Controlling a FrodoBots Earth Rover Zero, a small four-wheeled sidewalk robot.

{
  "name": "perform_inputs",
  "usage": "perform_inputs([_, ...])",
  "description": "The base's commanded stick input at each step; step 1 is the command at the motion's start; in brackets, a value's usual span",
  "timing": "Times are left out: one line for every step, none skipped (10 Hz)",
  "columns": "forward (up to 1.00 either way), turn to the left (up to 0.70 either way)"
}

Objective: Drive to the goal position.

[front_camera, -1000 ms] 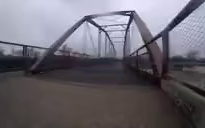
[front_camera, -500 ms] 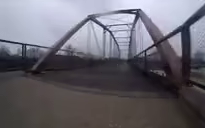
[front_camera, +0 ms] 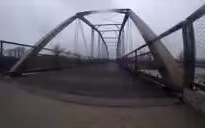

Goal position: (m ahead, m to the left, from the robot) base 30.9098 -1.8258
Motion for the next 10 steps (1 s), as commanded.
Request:
perform_inputs([1.0, 0.0])
perform_inputs([1.0, 0.0])
perform_inputs([1.0, 0.0])
perform_inputs([1.0, 0.0])
perform_inputs([1.0, 0.0])
perform_inputs([1.0, 0.0])
perform_inputs([1.0, 0.05])
perform_inputs([1.0, 0.27])
perform_inputs([1.0, 0.26])
perform_inputs([1.0, 0.14])
